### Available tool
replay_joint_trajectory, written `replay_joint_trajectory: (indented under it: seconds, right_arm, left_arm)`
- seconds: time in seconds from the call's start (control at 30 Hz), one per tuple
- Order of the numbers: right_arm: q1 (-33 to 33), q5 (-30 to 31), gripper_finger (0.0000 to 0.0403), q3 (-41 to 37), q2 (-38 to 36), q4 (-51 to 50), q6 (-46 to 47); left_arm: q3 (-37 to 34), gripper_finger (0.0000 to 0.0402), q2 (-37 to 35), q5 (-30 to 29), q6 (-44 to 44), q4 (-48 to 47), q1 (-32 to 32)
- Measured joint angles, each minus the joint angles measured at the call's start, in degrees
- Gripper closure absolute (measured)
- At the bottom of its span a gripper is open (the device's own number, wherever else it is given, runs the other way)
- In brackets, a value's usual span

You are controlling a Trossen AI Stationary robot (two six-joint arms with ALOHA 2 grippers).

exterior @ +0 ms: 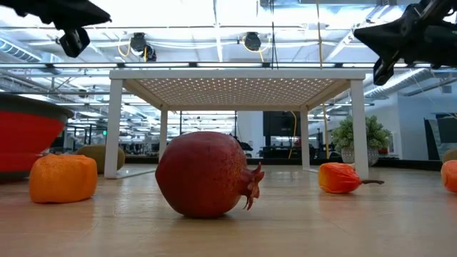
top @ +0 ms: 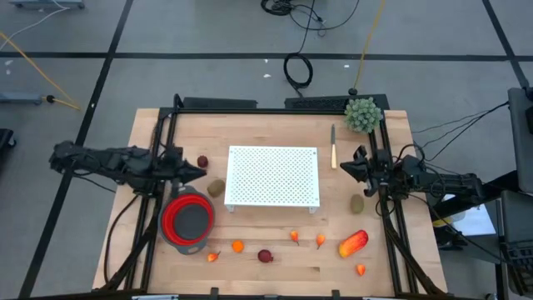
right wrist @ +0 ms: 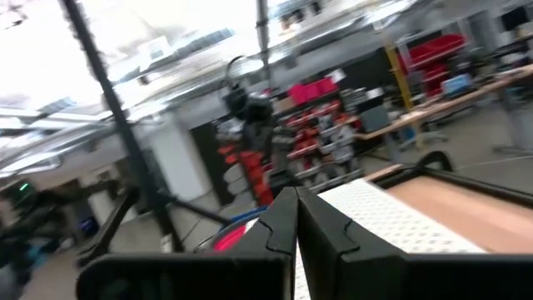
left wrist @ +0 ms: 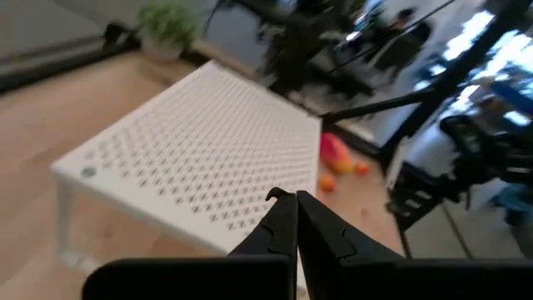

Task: Pick & Place Fruit
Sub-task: Put the strainer bowl on the shelf

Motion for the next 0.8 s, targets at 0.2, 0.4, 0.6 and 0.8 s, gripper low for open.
replay_joint_trajectory:
  seconds: [0.2, 0.4, 0.6, 0.8]
  right_arm:
    - [0.00, -7.52, 0.0402, 0.00, 0.00, 0.00, -0.06]
    - [0.00, -7.54, 0.0402, 0.00, 0.00, 0.00, -0.06]
    - [0.00, -7.53, 0.0402, 0.00, 0.00, 0.00, -1.23]
    - [0.00, -7.24, 0.0402, 0.01, 0.00, -0.01, -5.55]
  left_arm:
    - [9.03, 0.0399, 10.59, -0.69, -9.22, -13.02, 0.00]
    - [15.66, 0.0399, 15.96, 1.49, -17.54, -27.20, -0.33]
    - [17.39, 0.0400, 16.96, 2.31, -24.05, -37.65, -1.11]
    - [17.39, 0.0399, 16.97, 3.57, -35.17, -48.20, -1.13]
